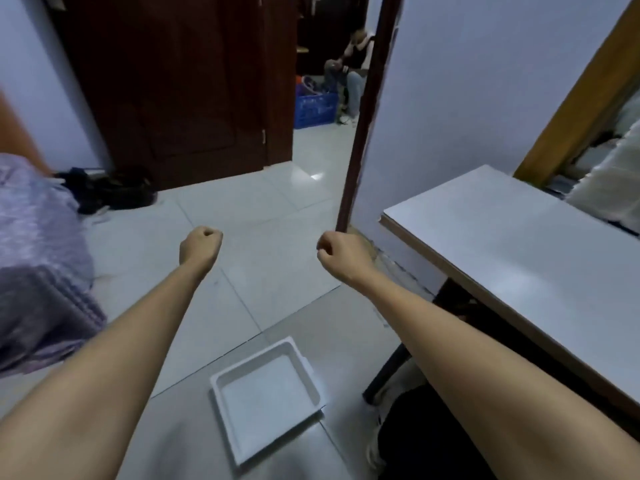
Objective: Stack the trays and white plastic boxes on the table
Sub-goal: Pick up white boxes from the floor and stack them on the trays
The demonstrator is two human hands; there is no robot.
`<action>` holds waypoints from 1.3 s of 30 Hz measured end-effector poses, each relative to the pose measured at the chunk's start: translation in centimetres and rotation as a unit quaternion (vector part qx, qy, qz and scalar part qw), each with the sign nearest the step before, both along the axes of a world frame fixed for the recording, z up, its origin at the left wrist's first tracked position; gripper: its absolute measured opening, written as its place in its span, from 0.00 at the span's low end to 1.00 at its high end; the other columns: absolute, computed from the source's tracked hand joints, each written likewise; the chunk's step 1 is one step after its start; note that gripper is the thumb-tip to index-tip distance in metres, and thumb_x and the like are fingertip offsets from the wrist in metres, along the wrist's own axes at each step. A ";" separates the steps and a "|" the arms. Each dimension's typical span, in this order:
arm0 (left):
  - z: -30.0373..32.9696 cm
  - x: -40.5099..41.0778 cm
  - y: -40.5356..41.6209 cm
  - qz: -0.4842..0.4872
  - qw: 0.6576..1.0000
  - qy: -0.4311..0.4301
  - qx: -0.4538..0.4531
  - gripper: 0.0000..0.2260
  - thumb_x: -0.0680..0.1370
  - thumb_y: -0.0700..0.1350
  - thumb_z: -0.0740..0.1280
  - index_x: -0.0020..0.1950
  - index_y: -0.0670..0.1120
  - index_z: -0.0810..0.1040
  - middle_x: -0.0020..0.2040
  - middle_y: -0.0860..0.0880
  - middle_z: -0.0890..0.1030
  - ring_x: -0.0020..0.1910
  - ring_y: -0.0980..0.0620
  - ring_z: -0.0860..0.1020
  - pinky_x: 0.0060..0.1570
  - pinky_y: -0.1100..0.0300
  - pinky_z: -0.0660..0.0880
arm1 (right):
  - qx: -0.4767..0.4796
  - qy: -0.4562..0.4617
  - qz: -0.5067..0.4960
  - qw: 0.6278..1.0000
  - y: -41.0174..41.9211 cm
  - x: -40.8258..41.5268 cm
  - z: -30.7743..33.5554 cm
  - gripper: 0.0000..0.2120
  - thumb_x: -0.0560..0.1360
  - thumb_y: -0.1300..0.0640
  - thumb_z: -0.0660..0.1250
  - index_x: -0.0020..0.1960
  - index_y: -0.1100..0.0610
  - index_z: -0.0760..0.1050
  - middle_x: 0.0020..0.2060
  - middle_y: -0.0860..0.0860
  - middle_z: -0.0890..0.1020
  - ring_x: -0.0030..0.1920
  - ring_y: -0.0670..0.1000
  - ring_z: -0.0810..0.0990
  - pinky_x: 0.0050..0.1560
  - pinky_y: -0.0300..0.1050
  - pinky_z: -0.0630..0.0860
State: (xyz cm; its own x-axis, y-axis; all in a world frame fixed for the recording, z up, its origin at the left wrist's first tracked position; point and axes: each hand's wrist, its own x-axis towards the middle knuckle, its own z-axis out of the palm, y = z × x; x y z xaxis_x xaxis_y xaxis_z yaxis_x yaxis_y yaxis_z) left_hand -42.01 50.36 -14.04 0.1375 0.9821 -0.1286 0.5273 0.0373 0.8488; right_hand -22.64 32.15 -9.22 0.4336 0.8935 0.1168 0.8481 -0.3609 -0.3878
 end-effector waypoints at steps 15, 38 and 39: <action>-32.6 -6.3 -5.4 0.065 0.974 0.134 -0.172 0.11 0.78 0.44 0.60 0.56 0.41 0.77 0.54 0.43 0.81 0.45 0.48 0.72 0.45 0.59 0.66 | -0.238 0.123 0.000 0.964 1.2 2.3 -31.2 0.21 0.76 0.52 0.62 0.68 0.56 0.69 0.63 0.55 0.75 0.59 0.57 0.76 0.56 0.51 0.76; -50.0 -6.2 -13.8 0.060 0.917 0.183 -0.348 0.17 0.76 0.39 0.66 0.63 0.35 0.67 0.59 0.35 0.76 0.58 0.36 0.75 0.56 0.47 0.73 | -0.432 0.284 -0.015 0.856 -2.8 3.3 -51.5 0.31 0.76 0.62 0.60 0.76 0.55 0.54 0.70 0.59 0.68 0.66 0.60 0.71 0.64 0.47 0.69; -49.9 -6.2 -13.8 0.065 0.919 0.180 -0.344 0.18 0.76 0.38 0.66 0.63 0.35 0.67 0.59 0.35 0.76 0.58 0.36 0.75 0.57 0.47 0.73 | -0.432 0.293 -0.020 0.853 -2.9 3.3 -51.5 0.31 0.76 0.62 0.60 0.76 0.55 0.54 0.69 0.59 0.69 0.66 0.60 0.72 0.63 0.47 0.69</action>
